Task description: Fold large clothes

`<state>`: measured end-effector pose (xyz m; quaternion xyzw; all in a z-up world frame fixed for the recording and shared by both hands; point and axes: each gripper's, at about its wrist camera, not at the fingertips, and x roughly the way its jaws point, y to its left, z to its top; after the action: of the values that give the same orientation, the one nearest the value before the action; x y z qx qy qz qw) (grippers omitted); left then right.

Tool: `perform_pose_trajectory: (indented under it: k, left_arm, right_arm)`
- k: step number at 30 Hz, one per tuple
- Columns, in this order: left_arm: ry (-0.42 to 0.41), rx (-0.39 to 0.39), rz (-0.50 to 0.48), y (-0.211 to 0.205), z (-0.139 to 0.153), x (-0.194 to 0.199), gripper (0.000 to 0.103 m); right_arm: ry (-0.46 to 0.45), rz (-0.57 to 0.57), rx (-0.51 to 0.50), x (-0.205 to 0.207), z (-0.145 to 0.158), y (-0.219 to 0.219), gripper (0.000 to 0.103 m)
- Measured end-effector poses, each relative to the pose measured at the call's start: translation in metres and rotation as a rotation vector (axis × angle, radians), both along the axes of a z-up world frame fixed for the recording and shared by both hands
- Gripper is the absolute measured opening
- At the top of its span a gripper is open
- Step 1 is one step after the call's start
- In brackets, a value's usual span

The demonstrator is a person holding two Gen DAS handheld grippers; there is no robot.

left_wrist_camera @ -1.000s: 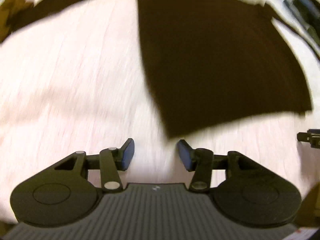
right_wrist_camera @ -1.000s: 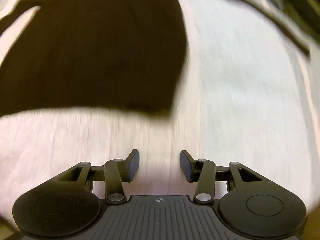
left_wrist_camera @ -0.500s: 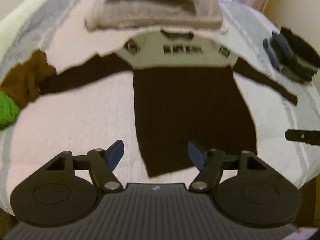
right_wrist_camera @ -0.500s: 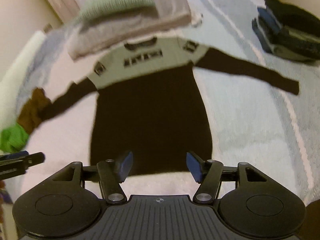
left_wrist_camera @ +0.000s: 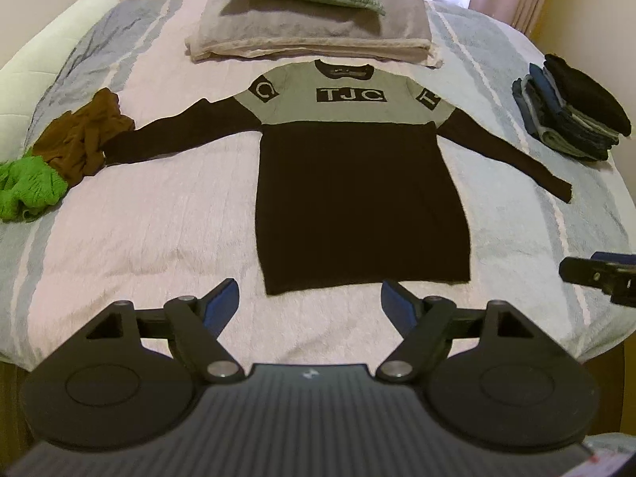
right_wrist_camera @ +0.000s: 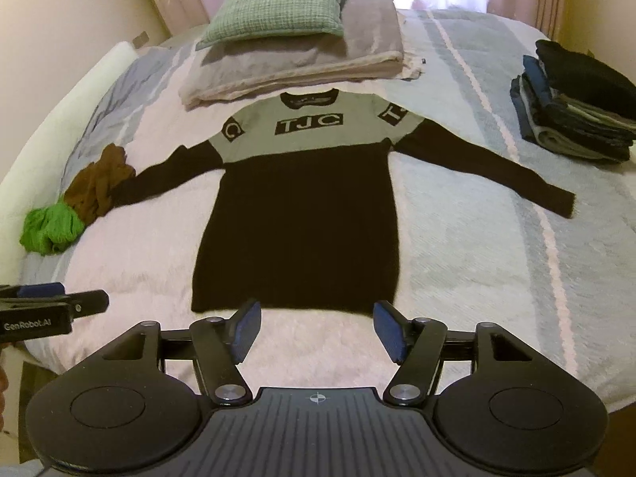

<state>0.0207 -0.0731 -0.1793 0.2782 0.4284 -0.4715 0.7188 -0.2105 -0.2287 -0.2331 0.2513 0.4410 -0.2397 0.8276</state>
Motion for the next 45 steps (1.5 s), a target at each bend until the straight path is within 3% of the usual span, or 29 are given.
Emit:
perform_pose_trajectory:
  k: [12,28,37,45]
  left_arm:
    - [-0.031,-0.017,-0.007,0.018,0.015,-0.038,0.077]
    - [-0.044,0.015,-0.001,0.019,0.012,-0.048,0.079]
    - [-0.016,0.061,-0.002,0.005,-0.004,-0.022,0.079]
    - [0.042,0.040,0.018,-0.036,-0.019,0.046,0.079]
  right_arm:
    - [-0.006,0.065,-0.026,-0.031,0.012,0.012,0.060]
    - [0.019,0.108,0.000,-0.030,0.005,0.009,0.060]
    - [0.058,0.109,0.053,0.002,-0.013,0.003,0.060]
    - [0.055,-0.001,0.069,0.053,-0.024,-0.029,0.060]
